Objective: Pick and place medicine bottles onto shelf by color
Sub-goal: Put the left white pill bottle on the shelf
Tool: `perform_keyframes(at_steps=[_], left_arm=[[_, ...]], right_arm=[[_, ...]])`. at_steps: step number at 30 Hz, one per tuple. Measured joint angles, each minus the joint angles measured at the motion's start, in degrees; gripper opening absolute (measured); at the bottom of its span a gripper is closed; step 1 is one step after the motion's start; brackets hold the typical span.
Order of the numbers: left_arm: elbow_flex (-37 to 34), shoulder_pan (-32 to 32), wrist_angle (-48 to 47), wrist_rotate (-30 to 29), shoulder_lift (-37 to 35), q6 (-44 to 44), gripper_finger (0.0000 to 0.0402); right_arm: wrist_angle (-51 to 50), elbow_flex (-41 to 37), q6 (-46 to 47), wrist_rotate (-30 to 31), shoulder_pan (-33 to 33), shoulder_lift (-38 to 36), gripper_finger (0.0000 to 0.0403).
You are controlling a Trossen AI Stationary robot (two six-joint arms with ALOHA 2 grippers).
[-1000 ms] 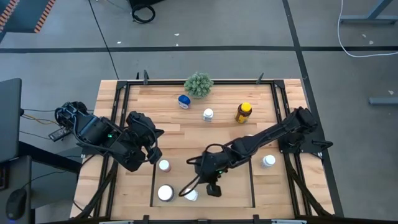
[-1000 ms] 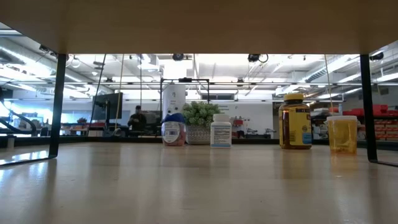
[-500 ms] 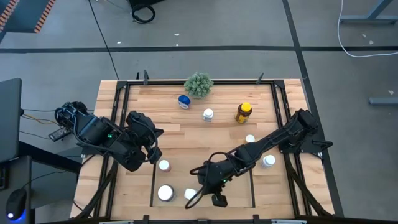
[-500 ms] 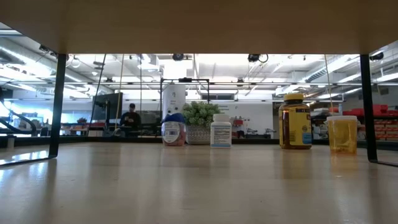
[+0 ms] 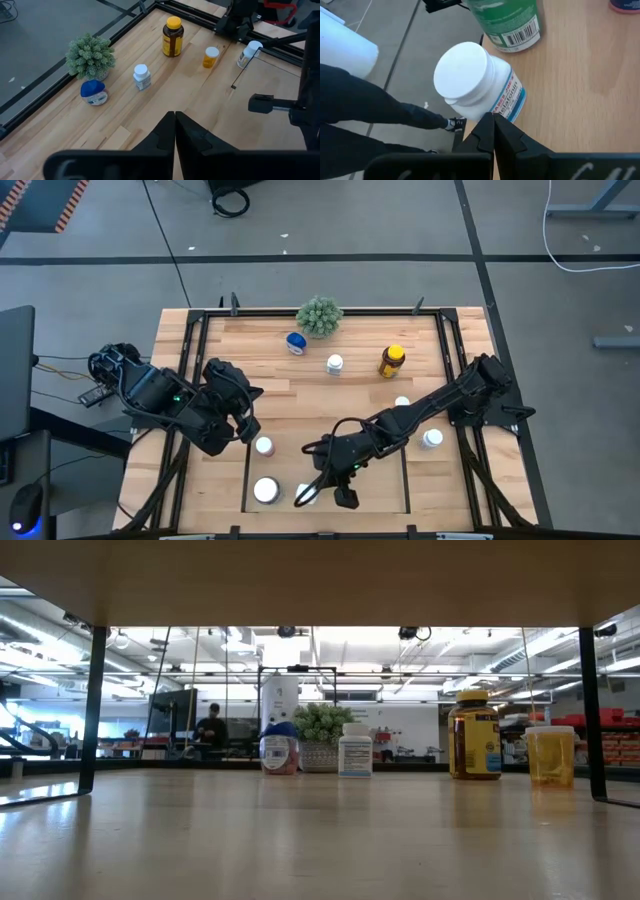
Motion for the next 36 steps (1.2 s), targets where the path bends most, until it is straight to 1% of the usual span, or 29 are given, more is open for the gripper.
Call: perform_keyframes(at_steps=[8, 14, 18, 20, 24, 30, 36], left_arm=[[0.0, 0.0, -0.01, 0.0, 0.0, 0.05, 0.0007], [0.0, 0.0, 0.0, 0.0, 0.0, 0.03, 0.0019], [0.0, 0.0, 0.0, 0.0, 0.0, -0.08, 0.0013], [0.0, 0.0, 0.02, 0.0, 0.0, -0.11, 0.0009], [0.0, 0.0, 0.0, 0.0, 0.0, -0.04, 0.0012], [0.0, 0.0, -0.43, 0.0, 0.0, 1.33, 0.0024], [0.0, 0.79, -0.42, -0.01, 0.0, 2.59, 0.0021]], right_arm=[[0.3, 0.0, -0.54, 0.43, -0.38, 0.0, 0.0006], [0.09, 0.0, -1.14, 4.98, -1.78, 0.0, 0.0006], [-1.32, 0.0, -0.9, 10.54, -3.2, 0.0, 0.0006], [-2.19, 0.0, 0.2, 12.3, -4.33, 0.0, 0.0006], [-5.39, 0.0, 2.17, 12.46, -6.85, 0.0, 0.0006], [-8.61, 0.0, 1.1, 12.44, -11.0, -0.24, 0.0006], [-12.54, 0.02, 1.5, 12.44, -17.94, -0.32, 0.0007]])
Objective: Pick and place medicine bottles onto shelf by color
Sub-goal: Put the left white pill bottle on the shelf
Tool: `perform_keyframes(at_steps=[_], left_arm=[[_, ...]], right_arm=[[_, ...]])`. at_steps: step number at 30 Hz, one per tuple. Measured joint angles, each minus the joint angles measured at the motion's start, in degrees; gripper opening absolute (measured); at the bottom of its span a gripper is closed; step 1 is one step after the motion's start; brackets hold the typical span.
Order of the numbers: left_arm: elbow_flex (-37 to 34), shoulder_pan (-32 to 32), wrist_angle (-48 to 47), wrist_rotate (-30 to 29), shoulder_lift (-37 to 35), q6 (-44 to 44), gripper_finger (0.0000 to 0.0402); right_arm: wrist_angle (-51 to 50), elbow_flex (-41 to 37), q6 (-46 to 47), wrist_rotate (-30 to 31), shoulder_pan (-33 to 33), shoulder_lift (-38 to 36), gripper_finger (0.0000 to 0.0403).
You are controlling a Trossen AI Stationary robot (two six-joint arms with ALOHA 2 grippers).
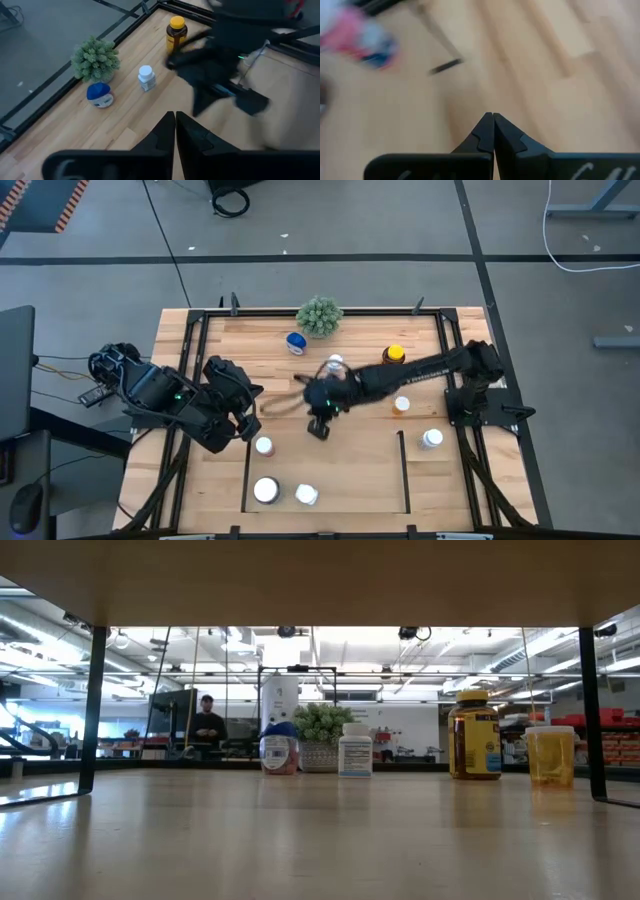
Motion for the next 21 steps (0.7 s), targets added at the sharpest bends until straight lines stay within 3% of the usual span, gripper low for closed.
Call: perform_keyframes(at_steps=[7, 21], left_arm=[[0.0, 2.6, 0.01, 2.42, -0.89, 2.72, 0.0022], [0.0, 11.29, 0.1, 18.81, -4.37, 16.35, 0.0022]], right_arm=[[-9.47, 0.0, 0.72, -1.55, -9.26, -0.01, 0.0045], [-14.57, 0.04, -3.98, -1.73, -20.29, -0.04, 0.018]])
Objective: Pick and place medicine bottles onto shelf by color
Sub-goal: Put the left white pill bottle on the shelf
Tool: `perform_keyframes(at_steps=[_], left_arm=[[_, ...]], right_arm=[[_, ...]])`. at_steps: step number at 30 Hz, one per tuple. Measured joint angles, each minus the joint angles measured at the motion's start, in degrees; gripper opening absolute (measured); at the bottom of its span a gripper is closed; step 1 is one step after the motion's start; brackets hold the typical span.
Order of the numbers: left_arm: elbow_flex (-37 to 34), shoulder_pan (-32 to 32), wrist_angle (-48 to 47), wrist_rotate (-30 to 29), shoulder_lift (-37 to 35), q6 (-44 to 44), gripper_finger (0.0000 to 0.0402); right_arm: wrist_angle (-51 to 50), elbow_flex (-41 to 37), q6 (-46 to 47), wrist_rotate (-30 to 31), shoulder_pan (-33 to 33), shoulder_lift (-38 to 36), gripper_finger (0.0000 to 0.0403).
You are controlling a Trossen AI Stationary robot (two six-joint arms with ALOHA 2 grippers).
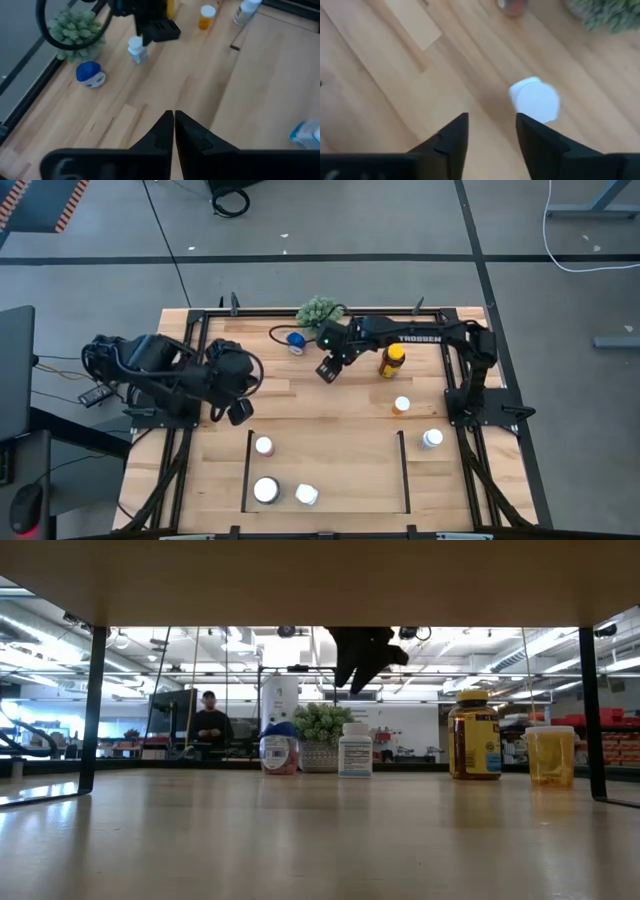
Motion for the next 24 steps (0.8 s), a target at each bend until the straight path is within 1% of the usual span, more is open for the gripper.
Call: perform_keyframes(at_steps=[7, 11, 17, 20, 24], left_arm=[[-0.17, 1.85, -0.08, 6.55, -0.67, 6.39, 0.0018], [-0.17, 2.06, -0.13, 7.07, -0.75, 9.32, 0.0027], [-0.89, 2.06, 0.49, 8.12, -0.8, 12.16, 0.0029], [-5.75, 2.06, 4.09, 9.24, -2.22, 12.47, 0.0029], [-17.39, 2.08, 11.02, 10.33, -7.09, 11.03, 0.003]], right_arm=[[-1.69, 0.0, -9.9, 1.93, -1.99, -0.04, 0.0237], [-2.13, 0.0, -15.9, 4.98, -2.19, -0.06, 0.0259], [-2.15, 0.0, -20.11, 4.84, -2.67, -0.06, 0.0271], [-2.1, 0.0, -21.66, 4.55, -2.64, -0.04, 0.0271], [-2.3, -0.06, -21.58, 3.83, -2.6, 1.07, 0.0271]])
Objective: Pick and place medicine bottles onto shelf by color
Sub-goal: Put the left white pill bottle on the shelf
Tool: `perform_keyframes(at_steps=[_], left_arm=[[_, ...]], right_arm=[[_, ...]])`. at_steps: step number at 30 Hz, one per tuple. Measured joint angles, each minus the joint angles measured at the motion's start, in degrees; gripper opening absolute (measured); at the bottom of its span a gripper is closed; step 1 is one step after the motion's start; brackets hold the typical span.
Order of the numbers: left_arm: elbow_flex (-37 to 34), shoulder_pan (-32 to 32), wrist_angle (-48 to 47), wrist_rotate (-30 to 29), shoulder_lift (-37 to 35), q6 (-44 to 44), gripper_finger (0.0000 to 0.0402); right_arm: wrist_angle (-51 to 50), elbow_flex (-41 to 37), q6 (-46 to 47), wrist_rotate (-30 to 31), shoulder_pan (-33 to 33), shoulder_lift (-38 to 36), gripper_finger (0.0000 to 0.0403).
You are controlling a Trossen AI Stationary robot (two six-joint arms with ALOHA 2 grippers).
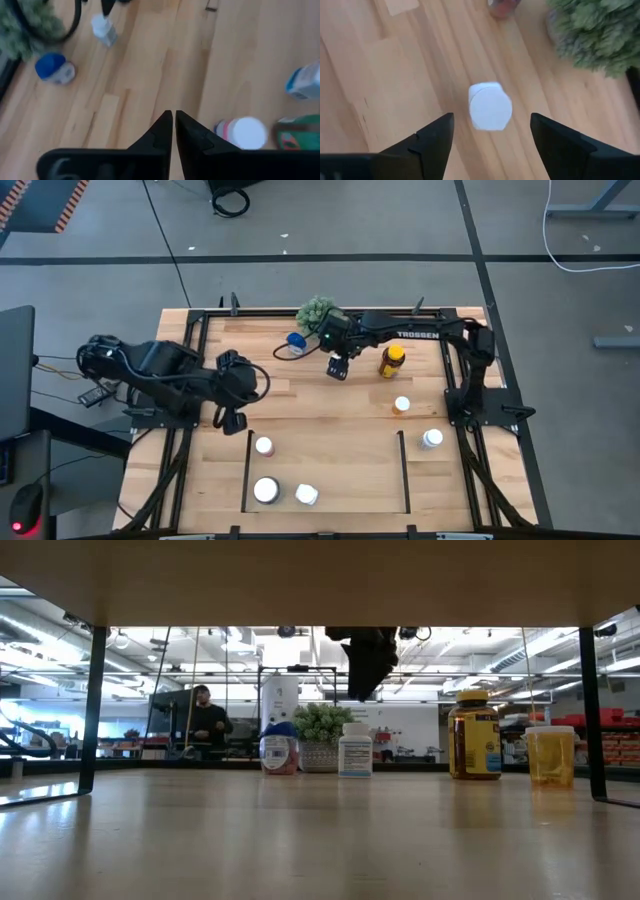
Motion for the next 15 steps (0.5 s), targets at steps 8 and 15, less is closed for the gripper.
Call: perform_keyframes(at_steps=[8, 15], left_arm=[[-11.35, 0.51, 5.16, -0.83, -11.38, -8.83, 0.008], [-13.06, 1.11, 5.51, -4.73, -16.85, -12.44, 0.0174]], right_arm=[[0.13, -0.09, 4.0, 0.24, -0.38, 1.74, 0.0271], [2.74, -1.71, 3.52, 0.14, -1.33, 1.61, 0.0271]])
